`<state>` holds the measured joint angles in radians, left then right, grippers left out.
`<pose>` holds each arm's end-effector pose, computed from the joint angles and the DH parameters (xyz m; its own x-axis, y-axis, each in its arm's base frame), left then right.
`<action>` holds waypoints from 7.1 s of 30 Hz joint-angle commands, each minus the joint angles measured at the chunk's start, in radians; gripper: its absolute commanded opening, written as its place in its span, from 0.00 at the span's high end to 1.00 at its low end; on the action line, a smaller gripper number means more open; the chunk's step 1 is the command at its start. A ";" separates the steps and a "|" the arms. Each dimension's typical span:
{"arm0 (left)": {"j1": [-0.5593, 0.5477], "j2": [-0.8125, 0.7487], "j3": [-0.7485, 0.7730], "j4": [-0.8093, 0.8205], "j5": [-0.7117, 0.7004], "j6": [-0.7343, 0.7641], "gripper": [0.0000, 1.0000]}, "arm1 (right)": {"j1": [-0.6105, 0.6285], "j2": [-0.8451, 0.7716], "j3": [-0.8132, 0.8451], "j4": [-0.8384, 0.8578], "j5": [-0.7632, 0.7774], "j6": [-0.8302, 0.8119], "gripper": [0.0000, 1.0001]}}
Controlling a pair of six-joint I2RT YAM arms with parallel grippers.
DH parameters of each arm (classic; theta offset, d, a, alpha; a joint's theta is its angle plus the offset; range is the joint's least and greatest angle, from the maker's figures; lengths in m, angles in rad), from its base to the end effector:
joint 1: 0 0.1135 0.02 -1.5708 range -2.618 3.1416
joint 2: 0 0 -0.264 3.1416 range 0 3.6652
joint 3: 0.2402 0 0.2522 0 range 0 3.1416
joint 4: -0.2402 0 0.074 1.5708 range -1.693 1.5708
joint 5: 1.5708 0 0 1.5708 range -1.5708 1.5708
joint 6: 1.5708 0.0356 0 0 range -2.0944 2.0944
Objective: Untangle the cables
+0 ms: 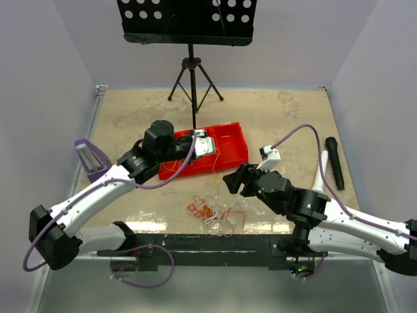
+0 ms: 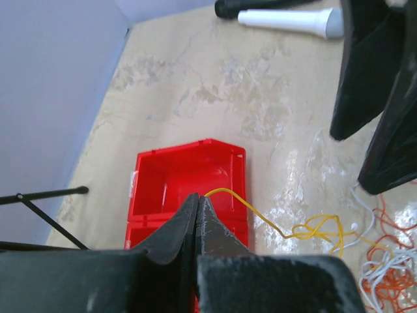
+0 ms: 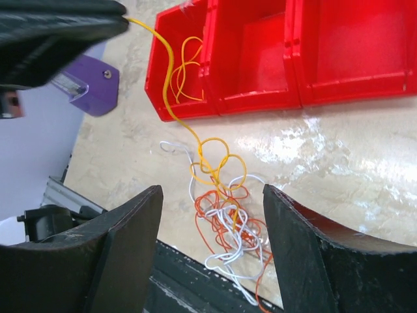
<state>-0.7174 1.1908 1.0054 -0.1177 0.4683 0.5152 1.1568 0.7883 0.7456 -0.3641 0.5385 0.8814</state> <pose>0.1965 -0.1928 0.3409 0.2533 0.3625 -0.8969 0.9038 0.2420 0.3530 0.0880 0.1549 0.3088 -0.5615 0.3688 -0.7407 -0.2566 0.7735 0.5796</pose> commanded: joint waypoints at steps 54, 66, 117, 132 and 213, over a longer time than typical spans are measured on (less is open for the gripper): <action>0.081 -0.137 0.599 -0.151 0.254 -0.452 1.00 | -0.003 0.411 -0.081 0.583 -0.100 -0.148 0.55; 0.102 -0.079 0.867 0.006 -0.107 -0.377 1.00 | 0.001 0.457 -0.268 0.649 -0.153 -0.021 0.59; 0.024 0.352 0.048 -0.442 0.247 0.737 0.29 | 0.270 0.595 -0.262 0.412 -0.118 0.320 0.84; -0.017 0.417 0.082 -0.497 0.401 0.444 0.37 | 0.271 0.586 -0.269 0.412 -0.098 0.326 0.84; 0.035 0.053 0.649 -0.456 -0.031 -0.075 1.00 | 0.316 0.456 -0.259 0.326 -0.008 0.373 0.74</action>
<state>-0.6846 1.3102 1.4681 -0.5186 0.5205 0.3744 1.4624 1.2892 0.4648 -0.0063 0.4675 1.2324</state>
